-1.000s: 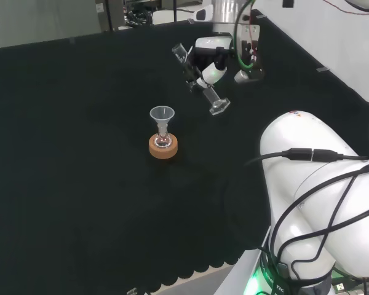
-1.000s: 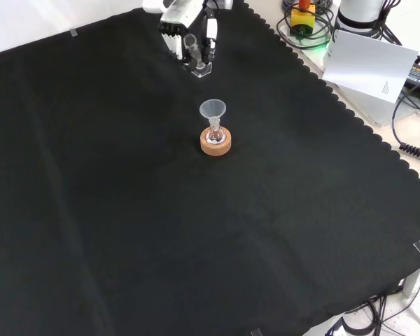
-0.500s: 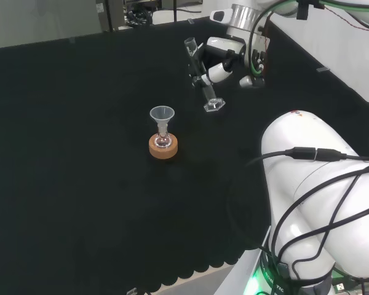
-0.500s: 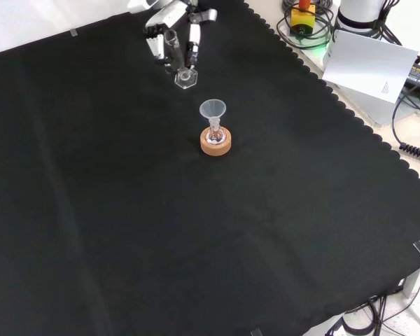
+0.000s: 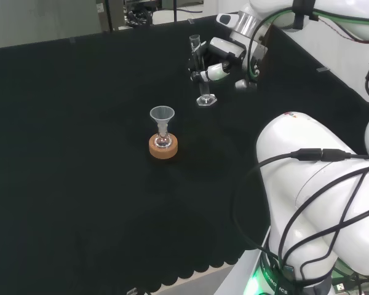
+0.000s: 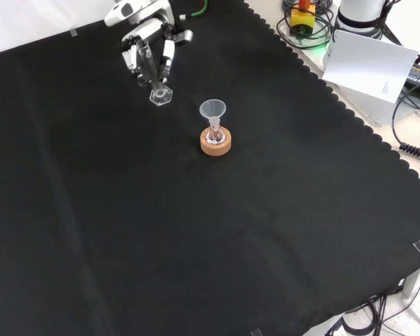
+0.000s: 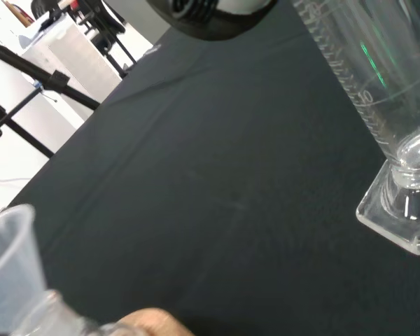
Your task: Put the graduated cylinder back on the table.
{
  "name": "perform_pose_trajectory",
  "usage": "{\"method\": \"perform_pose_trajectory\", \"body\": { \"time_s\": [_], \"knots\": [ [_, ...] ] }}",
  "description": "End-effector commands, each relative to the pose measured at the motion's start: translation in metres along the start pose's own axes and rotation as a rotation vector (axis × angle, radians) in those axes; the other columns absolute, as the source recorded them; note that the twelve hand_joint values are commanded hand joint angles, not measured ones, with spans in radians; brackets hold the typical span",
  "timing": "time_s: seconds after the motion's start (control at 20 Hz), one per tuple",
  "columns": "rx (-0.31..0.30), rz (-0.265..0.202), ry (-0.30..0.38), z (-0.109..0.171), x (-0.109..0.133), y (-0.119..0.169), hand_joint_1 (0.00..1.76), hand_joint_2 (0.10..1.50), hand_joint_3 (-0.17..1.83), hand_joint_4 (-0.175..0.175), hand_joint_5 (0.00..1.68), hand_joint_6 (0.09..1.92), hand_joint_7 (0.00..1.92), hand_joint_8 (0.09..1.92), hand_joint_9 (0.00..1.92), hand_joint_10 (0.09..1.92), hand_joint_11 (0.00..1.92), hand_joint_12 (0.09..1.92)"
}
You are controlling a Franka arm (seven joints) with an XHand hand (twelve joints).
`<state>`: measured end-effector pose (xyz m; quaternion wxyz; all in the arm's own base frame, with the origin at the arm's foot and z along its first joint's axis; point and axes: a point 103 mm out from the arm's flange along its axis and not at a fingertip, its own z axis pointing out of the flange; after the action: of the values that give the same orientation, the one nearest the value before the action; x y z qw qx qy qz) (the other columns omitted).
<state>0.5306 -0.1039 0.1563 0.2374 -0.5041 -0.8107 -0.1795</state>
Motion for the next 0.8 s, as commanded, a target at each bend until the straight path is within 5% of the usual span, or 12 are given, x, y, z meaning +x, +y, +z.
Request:
{"method": "perform_pose_trajectory", "body": {
  "time_s": [0.05,0.8],
  "knots": [
    [-0.055,-0.04,0.02,0.029,-0.035,0.026,1.16,1.08,0.01,-0.163,1.05,0.91,1.39,0.12,1.52,0.09,1.37,0.67],
    [-0.158,-0.038,0.027,0.06,-0.064,0.024,1.16,1.08,0.01,-0.162,1.05,0.92,1.38,0.11,1.51,0.09,1.36,0.67]
  ]
}}
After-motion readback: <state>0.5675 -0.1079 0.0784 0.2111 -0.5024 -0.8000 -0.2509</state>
